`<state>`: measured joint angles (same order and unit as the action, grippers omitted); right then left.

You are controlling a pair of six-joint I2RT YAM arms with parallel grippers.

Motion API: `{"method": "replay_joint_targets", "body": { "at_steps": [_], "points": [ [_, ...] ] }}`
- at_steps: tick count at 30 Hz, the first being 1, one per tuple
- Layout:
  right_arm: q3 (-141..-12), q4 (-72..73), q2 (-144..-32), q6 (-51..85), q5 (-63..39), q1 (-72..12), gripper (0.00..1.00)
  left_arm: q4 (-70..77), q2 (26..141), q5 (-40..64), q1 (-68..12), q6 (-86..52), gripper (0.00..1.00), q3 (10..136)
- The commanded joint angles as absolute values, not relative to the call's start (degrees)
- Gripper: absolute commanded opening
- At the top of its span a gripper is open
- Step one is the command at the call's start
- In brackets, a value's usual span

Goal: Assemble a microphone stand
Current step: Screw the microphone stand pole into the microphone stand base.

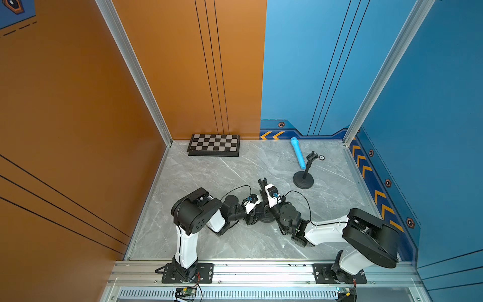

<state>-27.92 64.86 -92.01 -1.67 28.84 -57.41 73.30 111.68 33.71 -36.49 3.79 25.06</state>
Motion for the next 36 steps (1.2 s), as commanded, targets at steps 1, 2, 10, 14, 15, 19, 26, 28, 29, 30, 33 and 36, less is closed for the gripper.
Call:
{"method": "replay_joint_targets", "body": {
  "at_steps": [1, 2, 10, 14, 15, 19, 26, 28, 29, 30, 33, 36],
  "points": [
    [-28.9, 65.8, -94.9, -2.6, 31.3, -57.4, 0.00, 69.2, 111.0, 34.8, -37.4, 3.0, 0.62, 23.6],
    [-29.2, 66.1, -95.2, -2.6, 31.1, -57.4, 0.00, 69.2, 110.4, 34.2, -37.3, 3.2, 0.62, 23.4],
    [-30.4, 70.4, -98.7, -2.3, 29.8, -57.7, 0.00, 69.2, 109.9, 31.6, -36.9, 4.4, 0.62, 23.0],
    [-29.4, 69.1, -97.9, -3.6, 29.4, -59.3, 0.04, 69.2, 111.5, 30.0, -37.2, 5.0, 0.61, 23.3],
    [-28.7, 68.1, -97.1, -4.0, 28.9, -59.8, 0.05, 69.2, 112.1, 29.5, -37.2, 5.2, 0.61, 23.2],
    [-25.9, 63.2, -93.0, -3.8, 26.4, -60.1, 0.15, 69.2, 113.6, 27.7, -37.3, 6.1, 0.59, 22.9],
    [-24.3, 45.6, -80.7, -2.7, 3.8, -54.3, 0.45, 69.2, 115.6, 28.2, -37.4, 7.5, 0.58, 23.1],
    [-25.6, 38.0, -76.6, -3.8, -6.8, -51.1, 0.52, 69.2, 115.6, 28.4, -37.6, 8.0, 0.58, 23.0],
    [-26.7, 33.2, -75.0, -4.7, -12.5, -49.1, 0.55, 69.2, 115.4, 28.5, -37.7, 8.4, 0.58, 22.9],
    [-27.6, 29.1, -73.7, -5.9, -17.9, -47.2, 0.57, 69.1, 115.3, 28.7, -37.8, 8.8, 0.58, 22.9],
    [-29.4, 21.9, -72.0, -9.2, -29.6, -41.4, 0.59, 69.1, 114.6, 29.5, -38.0, 9.5, 0.58, 22.6],
    [-31.0, 18.3, -72.6, -12.1, -36.8, -36.5, 0.60, 69.1, 113.3, 30.5, -38.4, 9.7, 0.60, 22.3]
  ]
}}
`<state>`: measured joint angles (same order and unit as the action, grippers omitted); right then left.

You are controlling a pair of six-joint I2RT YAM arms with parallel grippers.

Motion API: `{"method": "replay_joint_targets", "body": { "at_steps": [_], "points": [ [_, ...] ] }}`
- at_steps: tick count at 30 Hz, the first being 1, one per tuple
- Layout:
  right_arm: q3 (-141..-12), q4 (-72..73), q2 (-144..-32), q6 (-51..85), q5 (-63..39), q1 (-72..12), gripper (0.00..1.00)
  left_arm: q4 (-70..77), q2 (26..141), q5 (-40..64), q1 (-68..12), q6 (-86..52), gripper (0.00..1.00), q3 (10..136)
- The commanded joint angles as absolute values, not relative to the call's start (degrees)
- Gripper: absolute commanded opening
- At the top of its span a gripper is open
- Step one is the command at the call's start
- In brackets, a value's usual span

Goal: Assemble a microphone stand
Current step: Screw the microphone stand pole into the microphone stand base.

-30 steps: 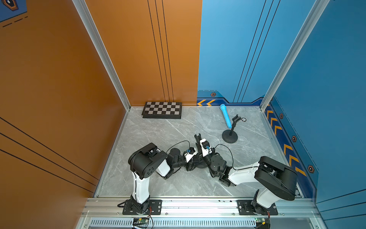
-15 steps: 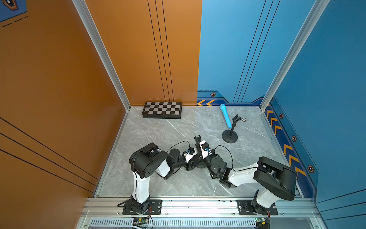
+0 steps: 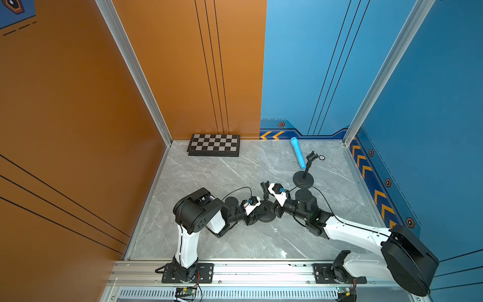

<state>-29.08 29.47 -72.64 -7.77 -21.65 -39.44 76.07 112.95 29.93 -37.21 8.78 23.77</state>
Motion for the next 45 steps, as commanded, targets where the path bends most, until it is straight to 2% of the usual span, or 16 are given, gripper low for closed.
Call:
{"method": "replay_joint_targets", "body": {
  "at_steps": [1, 6, 12, 18, 20, 28, 32, 34, 40, 42, 45],
  "points": [
    [-31.9, 17.1, -73.5, -13.1, -38.6, -35.2, 0.60, 69.2, 112.5, 30.7, -38.5, 9.5, 0.60, 22.0],
    [-35.6, 15.9, -76.7, -15.6, -45.1, -31.4, 0.60, 69.2, 109.1, 34.5, -38.4, 7.7, 0.63, 22.3],
    [-41.9, 11.0, -80.4, -19.2, -46.6, -30.7, 0.59, 69.2, 106.7, 37.4, -38.9, 4.8, 0.64, 24.1],
    [-44.4, 11.7, -84.6, -19.4, -46.1, -30.4, 0.56, 69.1, 110.4, 36.3, -38.7, 4.9, 0.63, 25.3],
    [-45.0, 12.1, -85.5, -19.3, -46.1, -30.4, 0.52, 69.2, 112.4, 36.1, -38.7, 4.9, 0.63, 25.8],
    [-43.3, 15.0, -84.3, -17.4, -40.9, -31.3, 0.19, 69.2, 115.7, 35.0, -37.8, 5.2, 0.62, 25.6],
    [-38.6, 21.7, -81.6, -14.1, -31.7, -33.7, 0.04, 69.2, 115.8, 34.5, -37.6, 5.4, 0.62, 25.3],
    [-35.6, 26.0, -80.1, -11.6, -23.8, -36.0, 0.01, 69.2, 115.9, 34.2, -37.5, 5.5, 0.62, 25.2],
    [-27.7, 40.5, -78.7, -2.8, 17.9, -48.7, 0.00, 69.2, 115.8, 33.2, -37.2, 5.5, 0.62, 24.9],
    [-27.2, 41.5, -79.2, 0.6, 27.2, -50.8, 0.00, 69.2, 115.8, 33.2, -37.2, 5.5, 0.62, 24.8],
    [-27.9, 41.1, -80.6, 3.5, 32.4, -53.2, 0.00, 69.2, 116.1, 33.0, -37.2, 5.5, 0.61, 24.9]
  ]
}}
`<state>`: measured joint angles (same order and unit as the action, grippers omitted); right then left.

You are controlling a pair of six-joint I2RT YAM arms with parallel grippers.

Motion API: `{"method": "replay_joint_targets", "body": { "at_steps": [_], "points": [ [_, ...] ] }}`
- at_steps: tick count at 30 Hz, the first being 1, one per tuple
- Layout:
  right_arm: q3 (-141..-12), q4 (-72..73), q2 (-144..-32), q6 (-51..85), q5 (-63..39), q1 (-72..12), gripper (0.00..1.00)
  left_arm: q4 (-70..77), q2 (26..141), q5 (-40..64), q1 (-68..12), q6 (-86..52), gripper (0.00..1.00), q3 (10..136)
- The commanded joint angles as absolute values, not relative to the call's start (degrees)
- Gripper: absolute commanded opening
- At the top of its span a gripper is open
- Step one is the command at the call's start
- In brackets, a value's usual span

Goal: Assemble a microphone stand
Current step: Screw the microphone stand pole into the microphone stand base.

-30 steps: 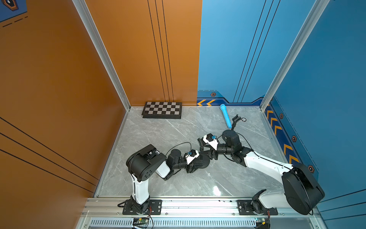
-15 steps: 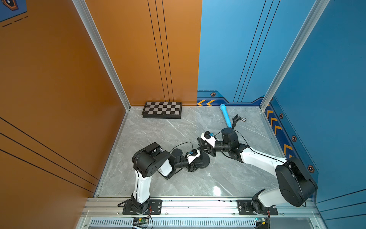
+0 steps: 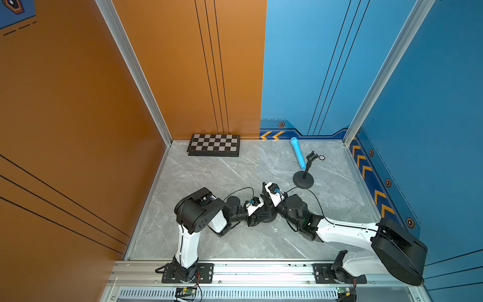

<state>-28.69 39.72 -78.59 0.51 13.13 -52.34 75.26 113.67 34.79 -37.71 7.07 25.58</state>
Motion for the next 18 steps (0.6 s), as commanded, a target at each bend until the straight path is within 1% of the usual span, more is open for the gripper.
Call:
{"method": "replay_joint_targets", "body": {
  "at_steps": [1, 5, 8, 9, 10, 11, 12, 13, 15, 18],
  "points": [
    [-28.3, 40.3, -81.2, 4.0, 33.7, -53.9, 0.00, 69.1, 116.2, 32.9, -37.2, 5.5, 0.61, 24.9],
    [-29.4, 39.2, -82.8, 6.1, 33.4, -55.1, 0.00, 69.2, 116.8, 32.8, -37.2, 5.5, 0.61, 25.1],
    [-30.0, 36.8, -82.4, 2.5, 26.6, -55.0, 0.00, 69.2, 117.1, 33.3, -37.1, 5.6, 0.61, 25.2],
    [-29.6, 36.0, -81.6, 0.2, 23.0, -54.9, 0.10, 69.2, 117.1, 33.3, -37.0, 5.7, 0.61, 25.1],
    [-28.8, 36.0, -80.6, -1.7, 19.5, -54.6, 0.25, 69.2, 117.1, 33.3, -36.9, 5.8, 0.61, 25.0],
    [-28.1, 35.5, -79.4, -3.5, 16.0, -54.0, 0.36, 69.2, 117.1, 33.4, -36.8, 6.0, 0.61, 25.0],
    [-27.6, 33.8, -77.8, -5.5, 11.7, -53.2, 0.43, 69.2, 117.1, 33.3, -36.7, 6.1, 0.61, 24.8],
    [-27.6, 31.3, -76.0, -7.2, 6.9, -51.8, 0.47, 69.2, 117.1, 33.4, -36.7, 6.3, 0.61, 24.8],
    [-28.0, 26.1, -73.0, -9.3, -2.8, -48.3, 0.51, 69.2, 117.2, 33.6, -36.6, 6.7, 0.61, 24.5],
    [-28.6, 21.7, -70.3, -11.6, -18.3, -41.7, 0.55, 69.2, 117.8, 33.9, -36.6, 7.6, 0.61, 24.5]
  ]
}}
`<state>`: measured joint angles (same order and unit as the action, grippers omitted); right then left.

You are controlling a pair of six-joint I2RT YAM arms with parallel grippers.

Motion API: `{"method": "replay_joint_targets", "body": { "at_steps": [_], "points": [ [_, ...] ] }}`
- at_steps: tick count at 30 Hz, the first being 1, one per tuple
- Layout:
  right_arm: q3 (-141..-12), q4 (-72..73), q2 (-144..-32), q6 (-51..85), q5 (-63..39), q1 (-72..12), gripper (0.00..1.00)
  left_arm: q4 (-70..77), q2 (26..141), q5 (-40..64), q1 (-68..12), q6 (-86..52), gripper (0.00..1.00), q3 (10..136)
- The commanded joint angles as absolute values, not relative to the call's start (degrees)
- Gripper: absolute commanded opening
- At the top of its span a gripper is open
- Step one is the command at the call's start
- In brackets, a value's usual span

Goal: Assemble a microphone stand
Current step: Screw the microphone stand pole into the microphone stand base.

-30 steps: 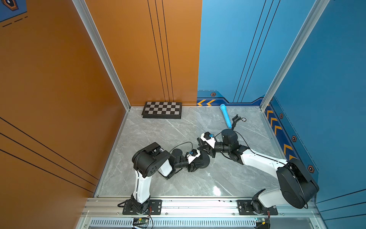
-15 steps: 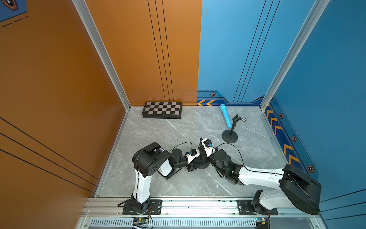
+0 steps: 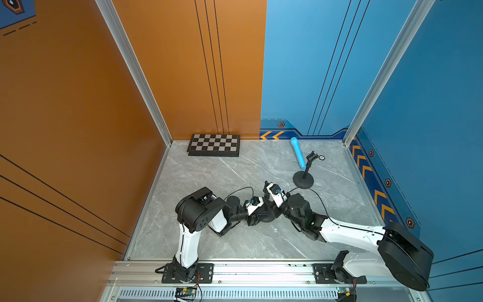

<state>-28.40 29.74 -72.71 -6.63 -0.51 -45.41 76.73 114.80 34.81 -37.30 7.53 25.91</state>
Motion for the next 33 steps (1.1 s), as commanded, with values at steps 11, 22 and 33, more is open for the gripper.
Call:
{"method": "replay_joint_targets", "body": {
  "at_steps": [11, 22, 33],
  "points": [
    [-36.8, 19.8, -75.9, -13.9, -31.9, -33.8, 0.55, 69.2, 117.4, 33.6, -36.1, 7.8, 0.61, 23.6],
    [-34.7, 28.2, -77.6, -10.6, -11.8, -39.2, 0.00, 69.2, 117.3, 32.3, -36.0, 7.7, 0.61, 23.2],
    [-27.6, 42.8, -82.2, -0.4, 41.3, -57.3, 0.00, 69.2, 117.9, 31.3, -36.3, 7.5, 0.61, 23.4]
  ]
}}
